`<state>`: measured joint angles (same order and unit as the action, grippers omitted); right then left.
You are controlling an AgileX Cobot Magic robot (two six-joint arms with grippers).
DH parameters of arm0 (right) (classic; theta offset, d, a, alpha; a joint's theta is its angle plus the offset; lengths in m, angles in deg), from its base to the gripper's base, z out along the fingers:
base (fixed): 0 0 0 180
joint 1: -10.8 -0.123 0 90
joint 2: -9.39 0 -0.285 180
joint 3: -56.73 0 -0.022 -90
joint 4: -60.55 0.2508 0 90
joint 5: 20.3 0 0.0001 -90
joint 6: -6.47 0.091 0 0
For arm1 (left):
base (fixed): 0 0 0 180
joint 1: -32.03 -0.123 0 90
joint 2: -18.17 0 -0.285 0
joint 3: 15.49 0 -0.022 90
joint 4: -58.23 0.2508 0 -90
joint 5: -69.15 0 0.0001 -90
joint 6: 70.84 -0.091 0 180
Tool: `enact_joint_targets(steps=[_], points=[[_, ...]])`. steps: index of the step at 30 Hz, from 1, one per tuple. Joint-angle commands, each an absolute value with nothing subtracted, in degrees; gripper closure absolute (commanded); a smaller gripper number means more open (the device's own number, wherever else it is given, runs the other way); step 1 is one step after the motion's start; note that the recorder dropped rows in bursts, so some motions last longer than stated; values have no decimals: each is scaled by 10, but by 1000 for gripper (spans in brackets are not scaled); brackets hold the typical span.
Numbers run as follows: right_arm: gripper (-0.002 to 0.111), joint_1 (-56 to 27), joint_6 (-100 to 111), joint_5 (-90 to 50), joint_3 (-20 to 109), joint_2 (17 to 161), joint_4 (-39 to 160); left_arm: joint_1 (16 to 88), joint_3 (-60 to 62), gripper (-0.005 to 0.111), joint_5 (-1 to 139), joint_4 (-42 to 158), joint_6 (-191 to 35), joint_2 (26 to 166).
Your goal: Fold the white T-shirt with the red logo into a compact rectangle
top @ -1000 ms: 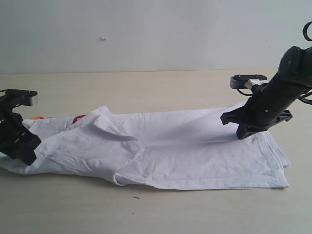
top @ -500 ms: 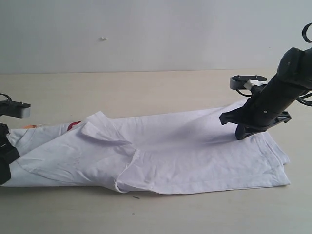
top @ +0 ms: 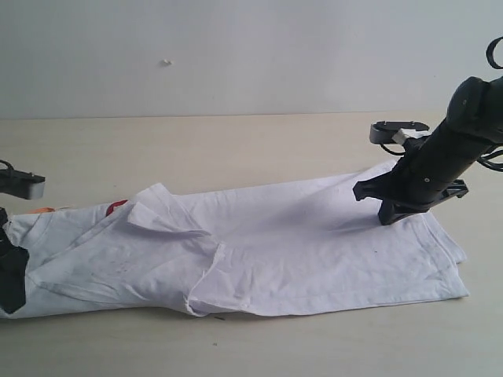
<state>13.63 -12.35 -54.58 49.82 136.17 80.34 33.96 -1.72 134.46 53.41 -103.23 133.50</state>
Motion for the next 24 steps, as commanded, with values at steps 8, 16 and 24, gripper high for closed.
enact_joint_targets(steps=[8,16,24], points=[[108,138,-129,-540,496,1371,802,338,-19,58,1190,456,-1028,1352],[108,138,-129,-542,496,1371,802,326,-15,83,1242,466,-1028,1367],[108,138,-130,-543,496,1371,814,326,-15,106,1358,482,-1033,1367]])
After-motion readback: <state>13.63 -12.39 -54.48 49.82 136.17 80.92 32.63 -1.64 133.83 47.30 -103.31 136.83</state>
